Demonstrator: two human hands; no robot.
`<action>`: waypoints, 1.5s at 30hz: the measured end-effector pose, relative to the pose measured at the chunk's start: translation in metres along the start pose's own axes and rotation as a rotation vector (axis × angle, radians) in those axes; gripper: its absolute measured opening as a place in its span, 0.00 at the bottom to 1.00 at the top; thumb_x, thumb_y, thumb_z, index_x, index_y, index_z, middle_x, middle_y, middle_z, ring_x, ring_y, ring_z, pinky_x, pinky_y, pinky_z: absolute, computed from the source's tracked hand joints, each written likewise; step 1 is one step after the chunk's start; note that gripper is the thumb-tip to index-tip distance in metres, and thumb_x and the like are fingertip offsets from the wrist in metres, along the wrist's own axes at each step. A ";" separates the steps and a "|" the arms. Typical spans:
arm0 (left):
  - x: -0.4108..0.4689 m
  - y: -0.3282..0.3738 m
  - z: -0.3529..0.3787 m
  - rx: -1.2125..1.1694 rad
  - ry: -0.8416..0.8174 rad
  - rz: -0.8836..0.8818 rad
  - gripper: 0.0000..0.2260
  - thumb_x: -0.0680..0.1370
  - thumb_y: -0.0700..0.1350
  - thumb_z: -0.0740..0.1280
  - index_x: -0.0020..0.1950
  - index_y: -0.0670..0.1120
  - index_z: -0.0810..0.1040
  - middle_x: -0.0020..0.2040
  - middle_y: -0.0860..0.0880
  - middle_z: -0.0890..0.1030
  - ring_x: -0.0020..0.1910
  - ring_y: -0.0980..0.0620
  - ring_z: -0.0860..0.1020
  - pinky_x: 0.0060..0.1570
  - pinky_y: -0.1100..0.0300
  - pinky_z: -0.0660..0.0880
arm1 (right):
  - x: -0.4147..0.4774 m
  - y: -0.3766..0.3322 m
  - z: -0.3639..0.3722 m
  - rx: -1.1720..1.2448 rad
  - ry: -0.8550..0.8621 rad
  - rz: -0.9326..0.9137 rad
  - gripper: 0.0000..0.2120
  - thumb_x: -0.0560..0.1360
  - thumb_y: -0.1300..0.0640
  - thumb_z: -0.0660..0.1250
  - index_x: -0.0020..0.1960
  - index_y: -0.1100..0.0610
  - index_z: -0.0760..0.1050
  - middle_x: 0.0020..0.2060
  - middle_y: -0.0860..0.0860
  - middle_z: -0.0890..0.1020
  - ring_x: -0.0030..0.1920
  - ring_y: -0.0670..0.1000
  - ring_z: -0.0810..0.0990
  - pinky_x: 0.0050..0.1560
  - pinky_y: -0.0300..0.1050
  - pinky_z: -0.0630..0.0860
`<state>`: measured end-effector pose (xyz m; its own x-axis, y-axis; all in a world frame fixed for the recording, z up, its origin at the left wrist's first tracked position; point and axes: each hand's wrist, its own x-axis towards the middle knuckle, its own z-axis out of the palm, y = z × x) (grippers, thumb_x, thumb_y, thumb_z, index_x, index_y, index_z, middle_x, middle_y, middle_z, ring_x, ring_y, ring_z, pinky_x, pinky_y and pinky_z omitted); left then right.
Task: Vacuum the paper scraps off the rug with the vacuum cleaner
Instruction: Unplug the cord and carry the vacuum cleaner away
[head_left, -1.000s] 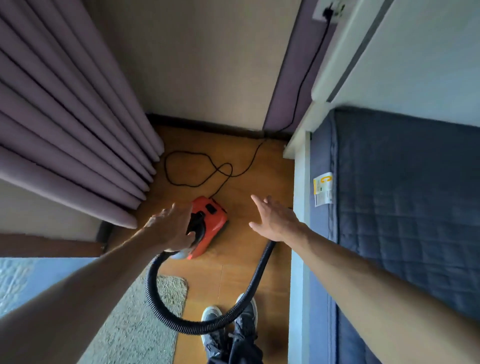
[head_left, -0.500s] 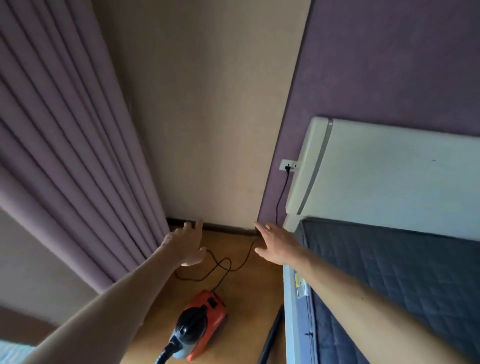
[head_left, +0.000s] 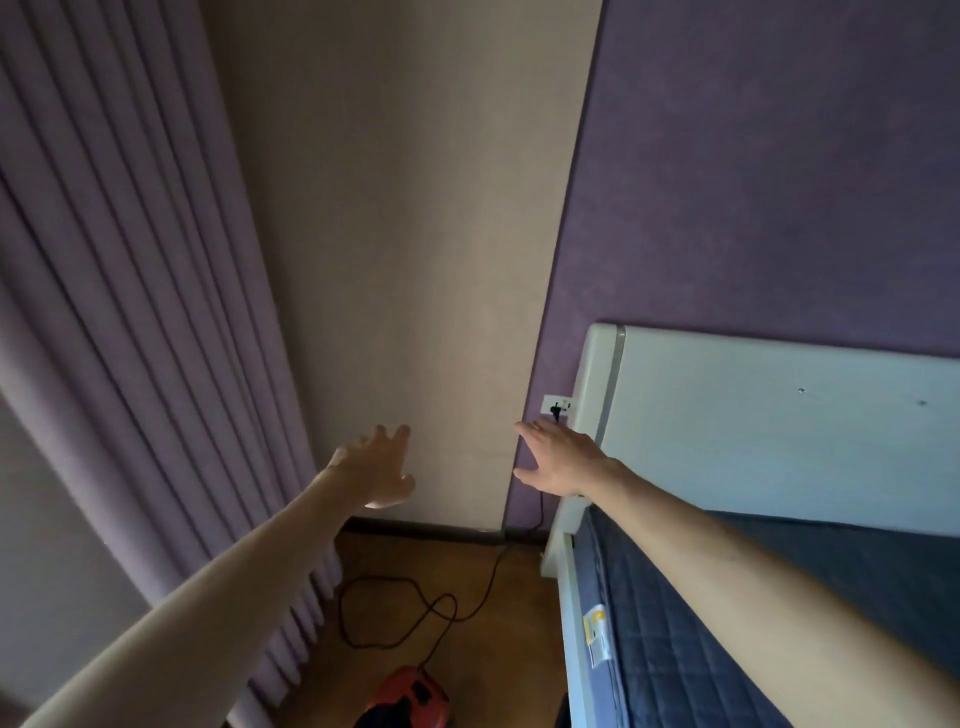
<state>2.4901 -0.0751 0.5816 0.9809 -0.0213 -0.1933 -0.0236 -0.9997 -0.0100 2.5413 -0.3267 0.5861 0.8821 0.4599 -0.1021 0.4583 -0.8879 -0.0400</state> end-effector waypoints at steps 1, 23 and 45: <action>0.003 0.003 -0.002 0.010 0.012 0.009 0.32 0.79 0.57 0.60 0.78 0.48 0.52 0.73 0.41 0.65 0.69 0.38 0.70 0.64 0.45 0.71 | 0.002 0.004 -0.004 -0.001 0.014 0.003 0.30 0.78 0.46 0.65 0.74 0.57 0.61 0.67 0.57 0.71 0.65 0.58 0.73 0.58 0.56 0.76; 0.138 0.142 -0.044 0.048 0.056 0.107 0.28 0.79 0.56 0.60 0.75 0.44 0.58 0.68 0.41 0.70 0.63 0.41 0.75 0.59 0.49 0.73 | 0.045 0.180 -0.017 0.079 -0.010 0.066 0.28 0.79 0.48 0.62 0.75 0.55 0.60 0.66 0.55 0.72 0.64 0.57 0.72 0.54 0.54 0.75; 0.211 0.185 -0.041 0.054 0.037 0.058 0.28 0.79 0.55 0.60 0.75 0.45 0.58 0.67 0.42 0.71 0.63 0.41 0.75 0.60 0.49 0.73 | 0.100 0.260 0.012 0.191 -0.045 0.049 0.28 0.79 0.47 0.62 0.75 0.54 0.58 0.64 0.56 0.73 0.60 0.57 0.75 0.56 0.55 0.76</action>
<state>2.7010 -0.2651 0.5796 0.9840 -0.0806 -0.1590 -0.0900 -0.9945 -0.0528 2.7469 -0.5114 0.5535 0.8950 0.4192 -0.1526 0.3826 -0.8971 -0.2208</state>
